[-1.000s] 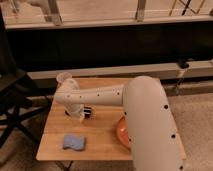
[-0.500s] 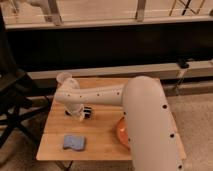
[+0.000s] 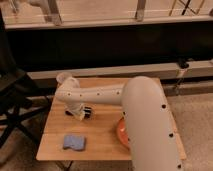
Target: Push the eraser across the table
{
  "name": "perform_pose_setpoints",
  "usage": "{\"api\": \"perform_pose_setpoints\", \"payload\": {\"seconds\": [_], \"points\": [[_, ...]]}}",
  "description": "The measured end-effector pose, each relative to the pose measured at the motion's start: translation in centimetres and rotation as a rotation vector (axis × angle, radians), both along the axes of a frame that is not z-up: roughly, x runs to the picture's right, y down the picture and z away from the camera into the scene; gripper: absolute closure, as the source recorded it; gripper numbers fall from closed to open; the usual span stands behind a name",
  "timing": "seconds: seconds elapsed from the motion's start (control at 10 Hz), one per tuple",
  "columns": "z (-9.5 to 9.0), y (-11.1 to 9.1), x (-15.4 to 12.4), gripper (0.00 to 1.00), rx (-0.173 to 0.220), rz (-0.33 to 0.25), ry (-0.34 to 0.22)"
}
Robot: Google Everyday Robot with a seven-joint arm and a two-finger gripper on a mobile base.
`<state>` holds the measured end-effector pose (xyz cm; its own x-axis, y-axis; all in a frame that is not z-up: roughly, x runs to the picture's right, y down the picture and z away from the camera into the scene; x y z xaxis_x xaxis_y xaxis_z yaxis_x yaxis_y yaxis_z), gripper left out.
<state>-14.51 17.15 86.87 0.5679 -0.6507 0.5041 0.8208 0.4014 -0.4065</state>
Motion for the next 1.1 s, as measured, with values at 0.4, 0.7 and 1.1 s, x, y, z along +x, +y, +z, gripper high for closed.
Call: {"api": "perform_pose_setpoints", "payload": {"seconds": [0.4,0.7,1.1], "points": [[0.19,-0.23,0.04,1.0,-0.001,-0.01,-0.004],[0.42,-0.37,-0.21,1.0,0.0,-0.026,-0.018],[0.73,-0.57,0.18,1.0,0.001,-0.031,-0.021]]}}
